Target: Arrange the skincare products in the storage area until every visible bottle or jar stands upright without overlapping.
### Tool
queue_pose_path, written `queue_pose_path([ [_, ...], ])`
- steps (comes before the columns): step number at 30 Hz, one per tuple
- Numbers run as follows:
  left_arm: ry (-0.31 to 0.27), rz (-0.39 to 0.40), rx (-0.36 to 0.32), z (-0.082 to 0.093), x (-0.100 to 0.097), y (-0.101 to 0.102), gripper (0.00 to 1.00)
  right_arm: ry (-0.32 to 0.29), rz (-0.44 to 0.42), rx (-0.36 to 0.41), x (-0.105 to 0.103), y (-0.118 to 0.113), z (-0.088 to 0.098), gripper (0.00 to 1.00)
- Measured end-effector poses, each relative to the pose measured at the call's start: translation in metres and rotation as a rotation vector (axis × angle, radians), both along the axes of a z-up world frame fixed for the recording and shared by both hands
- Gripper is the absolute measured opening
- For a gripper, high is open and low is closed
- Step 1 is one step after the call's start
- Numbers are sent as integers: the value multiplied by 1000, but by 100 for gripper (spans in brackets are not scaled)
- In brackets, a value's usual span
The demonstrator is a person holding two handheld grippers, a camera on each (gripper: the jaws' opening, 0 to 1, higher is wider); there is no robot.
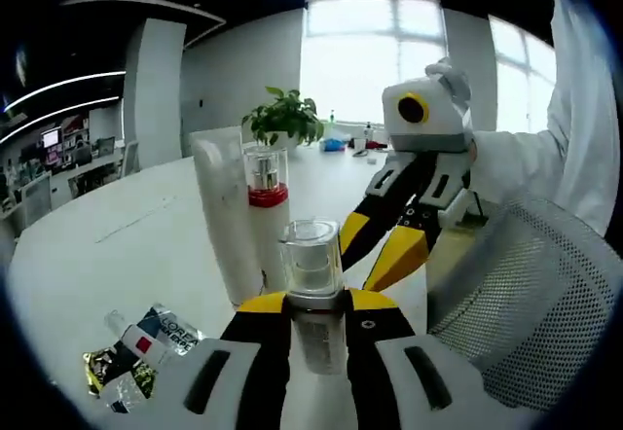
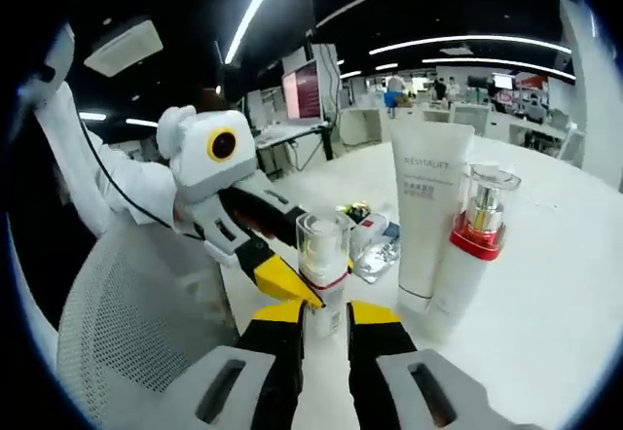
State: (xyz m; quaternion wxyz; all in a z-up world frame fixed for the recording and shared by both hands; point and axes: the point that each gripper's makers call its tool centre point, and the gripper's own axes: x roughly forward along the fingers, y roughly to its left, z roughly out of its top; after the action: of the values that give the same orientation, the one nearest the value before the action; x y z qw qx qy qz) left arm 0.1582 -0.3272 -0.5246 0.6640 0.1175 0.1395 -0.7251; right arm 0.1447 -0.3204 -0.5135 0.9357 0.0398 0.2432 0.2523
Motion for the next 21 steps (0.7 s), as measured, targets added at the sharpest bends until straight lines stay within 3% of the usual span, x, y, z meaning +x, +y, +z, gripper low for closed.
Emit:
queue_pose_path([
  [3,2,-12,3,-1,-4,-1,17,-28,-33,28,6,2,9,14],
  [7,-8,-26,5,-4,-4,1,17,-17,-43,22,13,6,4,21],
  [14,-24,-23,-1,-6,-2,2,17,-23,-54,-5,18,12,4,21],
  [21,-57,-16,-14,-7,-1,0,17,-44,-100,56,21,11,11,22],
])
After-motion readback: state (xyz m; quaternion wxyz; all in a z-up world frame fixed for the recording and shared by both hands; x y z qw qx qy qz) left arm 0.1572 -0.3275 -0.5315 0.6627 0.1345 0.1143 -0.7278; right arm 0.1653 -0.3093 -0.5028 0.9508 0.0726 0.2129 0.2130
